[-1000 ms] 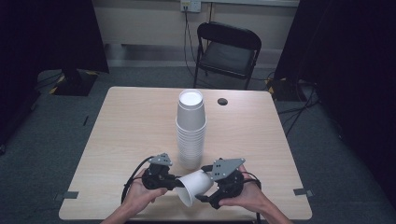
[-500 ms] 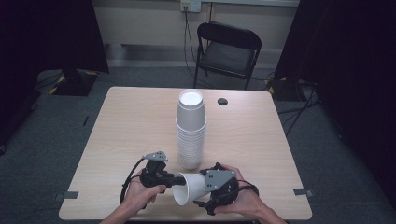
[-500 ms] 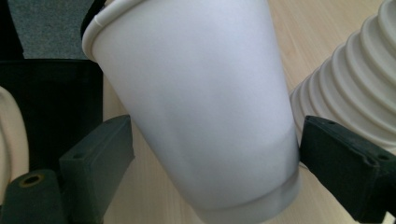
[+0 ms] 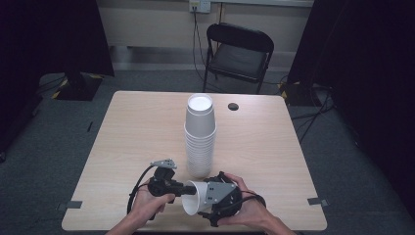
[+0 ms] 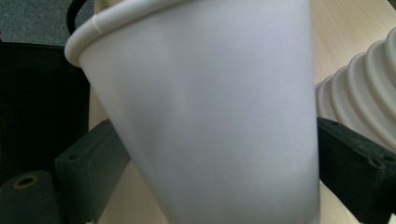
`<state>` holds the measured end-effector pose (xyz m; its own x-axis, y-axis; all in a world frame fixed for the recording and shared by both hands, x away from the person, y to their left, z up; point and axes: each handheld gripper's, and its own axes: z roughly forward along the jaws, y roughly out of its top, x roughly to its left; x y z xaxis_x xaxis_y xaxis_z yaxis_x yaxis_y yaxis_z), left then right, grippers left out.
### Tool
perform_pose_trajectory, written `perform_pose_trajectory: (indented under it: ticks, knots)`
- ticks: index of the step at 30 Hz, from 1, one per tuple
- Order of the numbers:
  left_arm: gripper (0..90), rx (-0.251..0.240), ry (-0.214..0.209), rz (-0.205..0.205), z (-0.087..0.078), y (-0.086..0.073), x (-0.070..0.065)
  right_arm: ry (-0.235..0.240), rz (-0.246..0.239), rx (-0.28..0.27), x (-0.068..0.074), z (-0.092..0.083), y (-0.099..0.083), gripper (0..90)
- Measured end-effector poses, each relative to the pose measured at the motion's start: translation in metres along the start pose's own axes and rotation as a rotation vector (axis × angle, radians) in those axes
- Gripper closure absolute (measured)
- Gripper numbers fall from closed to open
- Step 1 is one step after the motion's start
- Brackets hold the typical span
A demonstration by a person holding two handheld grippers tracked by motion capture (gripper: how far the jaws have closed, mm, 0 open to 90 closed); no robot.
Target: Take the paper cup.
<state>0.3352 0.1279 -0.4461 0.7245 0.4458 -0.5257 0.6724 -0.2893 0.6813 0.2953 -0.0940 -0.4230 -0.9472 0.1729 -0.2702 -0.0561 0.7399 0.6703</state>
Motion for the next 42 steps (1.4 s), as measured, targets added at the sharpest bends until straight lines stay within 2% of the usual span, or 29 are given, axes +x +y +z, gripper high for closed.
perform_pose_trajectory:
  ticks: [6,7,9,12,16,25,35,42]
  knots:
    - [87.3,-0.028,0.0,-0.012,-0.002,0.0,0.002,0.006,0.034,0.001,-0.002,0.003,0.001,10.8]
    - [86.6,-0.048,-0.015,-0.009,-0.004,0.001,0.003,0.006,0.047,-0.004,-0.003,0.002,0.001,12.2]
    - [84.8,-0.079,-0.009,0.007,-0.007,0.002,0.003,0.038,0.108,-0.04,-0.009,0.0,-0.001,12.7]
    - [86.1,-0.079,0.0,0.006,-0.007,0.001,0.003,0.039,0.138,-0.05,-0.011,0.0,-0.002,12.9]
    - [87.3,-0.064,0.006,0.009,-0.007,0.002,0.003,0.034,0.124,-0.045,-0.01,0.003,-0.001,12.1]
    - [87.6,-0.029,0.023,0.006,-0.002,0.001,0.0,0.03,0.046,-0.03,-0.005,0.012,0.01,11.6]
    - [87.5,-0.008,0.033,0.009,-0.001,0.001,-0.002,0.031,0.043,-0.038,-0.002,0.017,0.012,10.8]
    - [87.2,-0.015,0.034,0.011,0.0,0.001,-0.003,0.023,0.047,-0.048,-0.001,0.017,0.011,11.5]
